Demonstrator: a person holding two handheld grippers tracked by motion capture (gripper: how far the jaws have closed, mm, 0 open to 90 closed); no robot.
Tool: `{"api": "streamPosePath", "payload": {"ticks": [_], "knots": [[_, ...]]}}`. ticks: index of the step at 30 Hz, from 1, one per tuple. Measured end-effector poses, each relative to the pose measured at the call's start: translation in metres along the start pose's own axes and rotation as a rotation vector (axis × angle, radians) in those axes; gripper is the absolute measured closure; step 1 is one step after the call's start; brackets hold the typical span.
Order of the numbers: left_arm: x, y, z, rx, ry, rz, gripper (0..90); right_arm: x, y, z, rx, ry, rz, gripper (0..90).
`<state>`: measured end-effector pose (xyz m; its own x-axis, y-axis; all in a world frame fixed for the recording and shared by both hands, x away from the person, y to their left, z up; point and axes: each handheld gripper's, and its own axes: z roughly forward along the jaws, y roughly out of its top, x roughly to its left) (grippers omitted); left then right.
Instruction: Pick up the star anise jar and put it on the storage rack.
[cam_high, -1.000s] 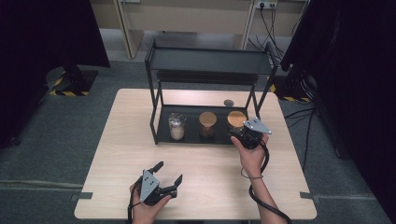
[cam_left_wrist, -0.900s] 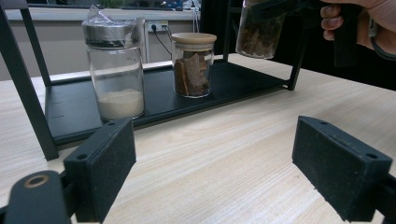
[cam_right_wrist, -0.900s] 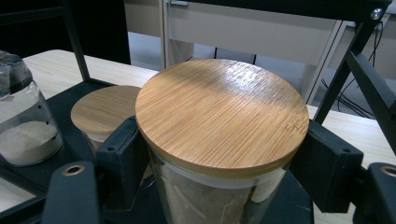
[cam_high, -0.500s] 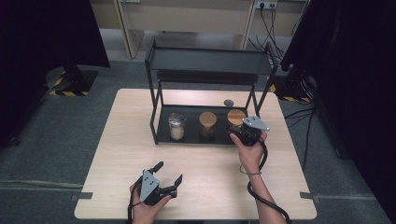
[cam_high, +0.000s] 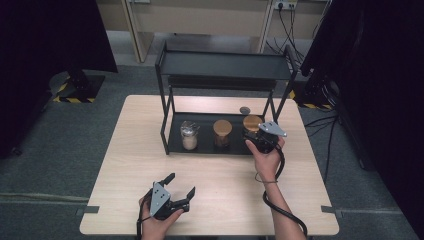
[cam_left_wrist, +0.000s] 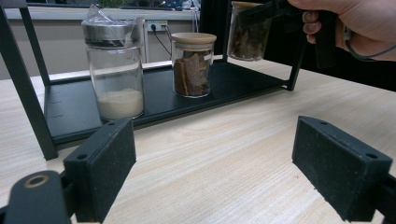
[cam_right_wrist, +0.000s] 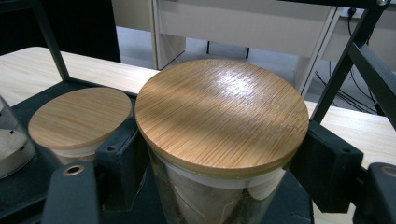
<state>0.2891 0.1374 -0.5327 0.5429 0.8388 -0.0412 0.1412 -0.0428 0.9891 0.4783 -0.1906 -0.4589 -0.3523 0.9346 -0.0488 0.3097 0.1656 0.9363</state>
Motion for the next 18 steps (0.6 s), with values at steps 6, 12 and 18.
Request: {"api": "streamPosePath", "payload": {"ticks": [6, 12, 18], "knots": [[0.000, 0.000, 0.000, 0.000, -0.001, -0.001, 13.0, 0.000, 0.001, 0.005, 0.004, -0.006, -0.001, 25.8], [0.000, 0.000, 0.000, -0.001, -0.001, 0.002, 13.0, -0.001, 0.000, 0.011, 0.007, -0.012, 0.012, 25.8], [0.000, 0.000, 0.000, 0.000, -0.002, 0.001, 13.0, 0.000, -0.002, 0.017, 0.014, -0.016, 0.020, 25.8]]}}
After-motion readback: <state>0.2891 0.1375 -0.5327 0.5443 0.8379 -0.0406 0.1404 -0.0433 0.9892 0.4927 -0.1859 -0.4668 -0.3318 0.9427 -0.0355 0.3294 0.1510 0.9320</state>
